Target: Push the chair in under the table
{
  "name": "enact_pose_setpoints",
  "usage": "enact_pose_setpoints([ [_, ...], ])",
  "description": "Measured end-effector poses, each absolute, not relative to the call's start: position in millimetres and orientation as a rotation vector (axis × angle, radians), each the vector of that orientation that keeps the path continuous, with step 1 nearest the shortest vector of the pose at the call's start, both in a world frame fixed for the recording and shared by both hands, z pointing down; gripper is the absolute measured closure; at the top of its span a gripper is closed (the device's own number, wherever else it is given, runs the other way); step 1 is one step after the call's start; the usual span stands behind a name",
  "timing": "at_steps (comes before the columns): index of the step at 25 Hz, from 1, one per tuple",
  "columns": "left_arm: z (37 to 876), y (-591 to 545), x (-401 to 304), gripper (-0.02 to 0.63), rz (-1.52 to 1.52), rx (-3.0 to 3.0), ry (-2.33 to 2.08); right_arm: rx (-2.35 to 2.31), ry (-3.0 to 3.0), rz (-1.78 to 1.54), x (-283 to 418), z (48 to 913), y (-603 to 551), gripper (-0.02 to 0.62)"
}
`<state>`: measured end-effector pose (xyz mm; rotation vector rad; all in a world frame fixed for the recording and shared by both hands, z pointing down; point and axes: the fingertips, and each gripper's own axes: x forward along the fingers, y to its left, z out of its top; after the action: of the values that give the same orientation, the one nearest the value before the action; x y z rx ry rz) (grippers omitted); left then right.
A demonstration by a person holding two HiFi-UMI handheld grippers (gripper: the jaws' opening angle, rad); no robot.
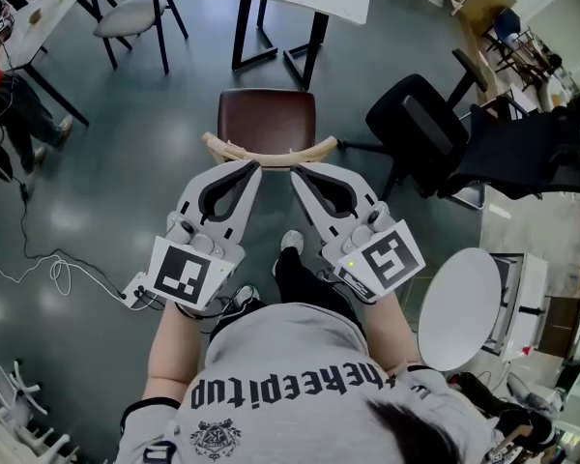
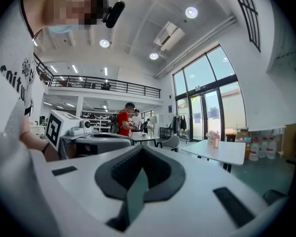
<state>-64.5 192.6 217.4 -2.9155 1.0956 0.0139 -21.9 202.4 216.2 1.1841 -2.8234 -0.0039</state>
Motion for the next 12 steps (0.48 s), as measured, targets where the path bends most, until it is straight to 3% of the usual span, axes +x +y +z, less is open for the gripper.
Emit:
enact_pose_setpoints([
  [12, 221, 139, -15, 0.591, -0.051, -2.891, 1.138, 1.087, -2.883, 0.030, 20, 221, 143, 0.584],
])
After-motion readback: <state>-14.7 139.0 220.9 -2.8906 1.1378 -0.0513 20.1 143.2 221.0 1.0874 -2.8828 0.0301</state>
